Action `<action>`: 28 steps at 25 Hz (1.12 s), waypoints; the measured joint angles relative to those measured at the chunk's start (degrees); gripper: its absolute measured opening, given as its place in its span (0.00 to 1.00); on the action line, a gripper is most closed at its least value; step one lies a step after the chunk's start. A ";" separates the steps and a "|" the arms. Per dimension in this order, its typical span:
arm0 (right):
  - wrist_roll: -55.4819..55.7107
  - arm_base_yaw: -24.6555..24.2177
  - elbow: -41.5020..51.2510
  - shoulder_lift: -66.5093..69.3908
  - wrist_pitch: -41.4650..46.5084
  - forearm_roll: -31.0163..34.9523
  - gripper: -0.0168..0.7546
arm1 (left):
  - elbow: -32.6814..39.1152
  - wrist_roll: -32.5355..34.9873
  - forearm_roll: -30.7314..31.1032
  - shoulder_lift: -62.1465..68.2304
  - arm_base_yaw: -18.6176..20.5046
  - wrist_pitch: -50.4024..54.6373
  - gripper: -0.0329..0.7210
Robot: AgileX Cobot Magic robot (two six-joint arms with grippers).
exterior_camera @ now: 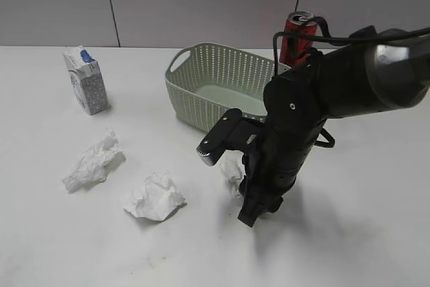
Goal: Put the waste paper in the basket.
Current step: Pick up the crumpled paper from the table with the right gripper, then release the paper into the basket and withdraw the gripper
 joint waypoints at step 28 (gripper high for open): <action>6.65 -6.76 -21.69 -4.44 -17.89 -4.46 0.04 | 0.00 0.00 0.00 0.00 0.00 -0.05 0.82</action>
